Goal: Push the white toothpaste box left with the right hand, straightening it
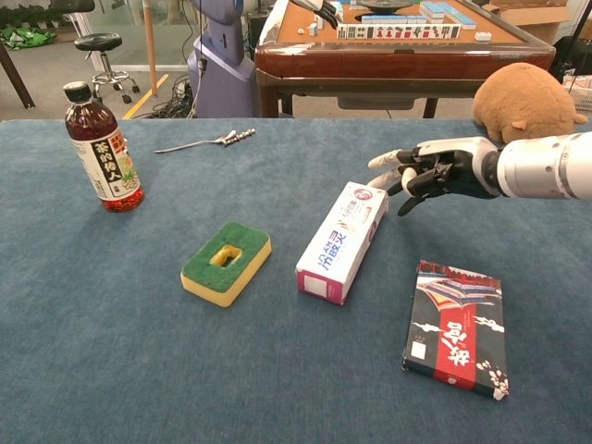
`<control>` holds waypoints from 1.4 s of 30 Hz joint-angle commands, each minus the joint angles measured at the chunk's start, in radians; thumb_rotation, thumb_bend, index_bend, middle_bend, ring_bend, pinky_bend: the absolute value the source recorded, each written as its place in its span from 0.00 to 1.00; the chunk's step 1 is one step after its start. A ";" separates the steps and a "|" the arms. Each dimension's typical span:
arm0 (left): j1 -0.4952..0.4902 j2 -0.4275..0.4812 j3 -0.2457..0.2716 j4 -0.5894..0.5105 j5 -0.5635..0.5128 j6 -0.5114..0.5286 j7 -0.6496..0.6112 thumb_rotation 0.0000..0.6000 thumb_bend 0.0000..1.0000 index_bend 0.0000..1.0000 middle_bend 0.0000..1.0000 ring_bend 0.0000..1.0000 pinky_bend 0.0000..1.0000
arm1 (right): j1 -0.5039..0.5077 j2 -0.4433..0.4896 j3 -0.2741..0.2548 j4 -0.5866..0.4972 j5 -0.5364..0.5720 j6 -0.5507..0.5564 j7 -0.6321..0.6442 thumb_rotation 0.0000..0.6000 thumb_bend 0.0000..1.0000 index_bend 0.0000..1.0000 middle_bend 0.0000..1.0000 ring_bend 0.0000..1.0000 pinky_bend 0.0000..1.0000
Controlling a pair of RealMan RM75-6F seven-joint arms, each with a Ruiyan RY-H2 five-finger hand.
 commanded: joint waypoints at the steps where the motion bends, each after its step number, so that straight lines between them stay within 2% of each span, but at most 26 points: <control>1: -0.002 -0.002 0.001 -0.001 0.002 -0.005 0.005 1.00 0.21 0.38 0.67 0.56 0.67 | -0.016 0.011 -0.001 -0.019 -0.021 0.003 0.019 1.00 1.00 0.08 0.15 0.11 0.26; 18: -0.002 -0.002 0.001 -0.001 -0.001 -0.004 0.005 1.00 0.21 0.38 0.67 0.56 0.67 | -0.037 0.019 0.001 -0.097 -0.142 -0.023 0.107 1.00 1.00 0.08 0.15 0.11 0.26; 32: -0.005 -0.003 0.001 -0.001 0.000 -0.007 0.005 1.00 0.21 0.38 0.67 0.56 0.67 | -0.048 0.045 -0.003 -0.152 -0.195 -0.049 0.178 1.00 1.00 0.08 0.16 0.11 0.26; 40: -0.005 -0.003 0.000 0.002 -0.004 -0.009 0.003 1.00 0.21 0.38 0.67 0.56 0.67 | -0.088 0.107 -0.011 -0.193 -0.248 0.067 0.150 1.00 1.00 0.08 0.16 0.11 0.26; 42: -0.006 -0.004 0.001 0.001 -0.001 -0.010 0.006 1.00 0.21 0.38 0.67 0.56 0.67 | -0.103 0.135 -0.022 -0.215 -0.263 0.114 0.119 1.00 0.95 0.08 0.16 0.11 0.26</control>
